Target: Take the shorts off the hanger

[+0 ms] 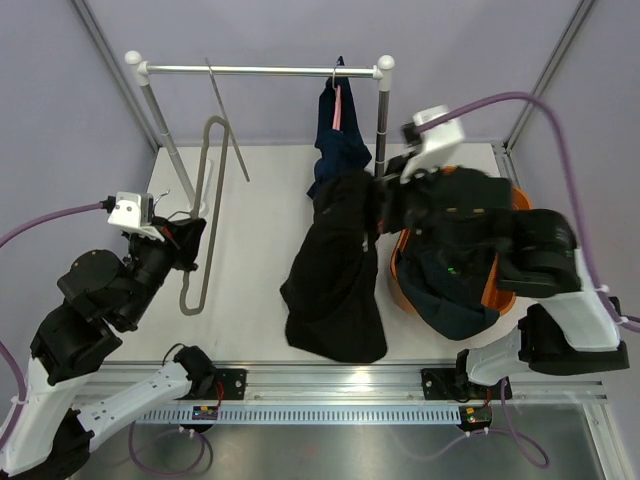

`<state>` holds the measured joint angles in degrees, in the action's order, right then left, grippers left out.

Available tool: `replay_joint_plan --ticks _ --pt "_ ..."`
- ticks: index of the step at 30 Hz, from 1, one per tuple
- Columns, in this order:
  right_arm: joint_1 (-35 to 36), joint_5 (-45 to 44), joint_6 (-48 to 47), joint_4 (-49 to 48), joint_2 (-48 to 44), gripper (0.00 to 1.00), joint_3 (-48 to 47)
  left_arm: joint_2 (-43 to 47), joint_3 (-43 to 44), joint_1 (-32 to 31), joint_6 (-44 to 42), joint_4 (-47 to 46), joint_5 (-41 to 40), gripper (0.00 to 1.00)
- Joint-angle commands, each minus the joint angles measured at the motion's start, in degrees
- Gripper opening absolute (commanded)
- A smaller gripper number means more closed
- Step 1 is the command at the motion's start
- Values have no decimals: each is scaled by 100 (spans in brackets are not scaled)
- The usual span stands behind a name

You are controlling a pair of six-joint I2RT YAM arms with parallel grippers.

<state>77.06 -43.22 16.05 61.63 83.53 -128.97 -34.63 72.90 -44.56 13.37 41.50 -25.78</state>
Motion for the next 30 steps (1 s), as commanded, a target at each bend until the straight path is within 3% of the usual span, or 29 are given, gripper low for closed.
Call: replay_joint_plan --ticks 1,3,5,6,10,14,16,17,21,26,30 --pt "-15 -1808 -1084 -613 -433 0 -603 -17 128 -18 -80 -265 12 0" --pt "-15 -2337 -2286 -1386 -504 0 -220 -43 145 -18 -89 -212 73 0" --pt "-164 -2919 -3680 -2853 -618 0 98 -105 171 -18 -123 -177 108 0" --pt "-269 -2955 -3906 -3171 -653 0 169 -114 180 -27 -132 -142 126 0" --pt "-1243 -2482 -3838 -2974 -654 0 -391 -149 215 -18 -194 -115 214 0" --pt "-2699 -2138 -3917 -2867 -347 0 -779 -211 224 -18 -212 -115 328 0" --pt "-3291 -1780 -3707 -2579 -109 0 -989 -228 189 -18 -220 -107 389 0" --pt "-3929 -1612 -3271 -2385 -13 0 -1260 -228 128 -18 -220 -89 416 0" --pt "-5319 -777 -2100 -1358 453 0 -1701 -184 -13 -18 -220 -45 425 0" --pt "-6745 190 -730 -530 972 0 -2491 -149 -83 -18 -203 16 442 0" --pt "-7450 1068 -129 -265 938 0 -2152 -158 -153 -18 -203 8 451 0"
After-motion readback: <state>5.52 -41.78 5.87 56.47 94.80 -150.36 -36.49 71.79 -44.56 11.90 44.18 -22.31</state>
